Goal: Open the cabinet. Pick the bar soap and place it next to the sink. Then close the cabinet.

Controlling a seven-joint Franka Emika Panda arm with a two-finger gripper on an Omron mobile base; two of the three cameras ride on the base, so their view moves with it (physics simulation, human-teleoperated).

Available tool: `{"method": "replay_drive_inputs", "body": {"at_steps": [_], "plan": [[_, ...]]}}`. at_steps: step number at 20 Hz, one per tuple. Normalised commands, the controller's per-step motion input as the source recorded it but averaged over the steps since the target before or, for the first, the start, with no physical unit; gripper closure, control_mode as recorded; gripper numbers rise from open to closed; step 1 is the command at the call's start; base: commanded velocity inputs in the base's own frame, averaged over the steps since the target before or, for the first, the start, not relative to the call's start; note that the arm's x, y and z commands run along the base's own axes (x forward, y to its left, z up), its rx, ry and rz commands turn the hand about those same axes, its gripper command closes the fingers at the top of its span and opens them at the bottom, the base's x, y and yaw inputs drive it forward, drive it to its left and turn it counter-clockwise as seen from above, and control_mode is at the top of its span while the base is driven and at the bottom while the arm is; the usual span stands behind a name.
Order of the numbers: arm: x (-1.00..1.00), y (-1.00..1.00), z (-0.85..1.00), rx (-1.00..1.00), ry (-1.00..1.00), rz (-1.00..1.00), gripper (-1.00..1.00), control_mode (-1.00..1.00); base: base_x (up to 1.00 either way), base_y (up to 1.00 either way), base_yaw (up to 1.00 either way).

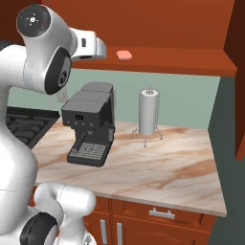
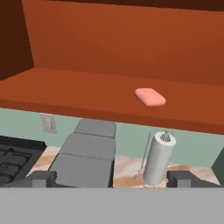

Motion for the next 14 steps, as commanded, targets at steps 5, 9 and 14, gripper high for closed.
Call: {"method": "replay_drive_inputs", "body": {"at_steps": [5, 9, 14], "plan": [[0.68, -0.04, -0.01, 0.06, 0.00, -0.01, -1.00, -1.00, 0.00, 0.00, 0.00], [0.62, 0.00, -0.03, 0.00, 0.00, 0.00, -1.00, -1.00, 0.00, 0.00, 0.00], [0.61, 0.00, -0.04, 0.00, 0.00, 0.00, -1.00, -1.00, 0.00, 0.00, 0.00]]}}
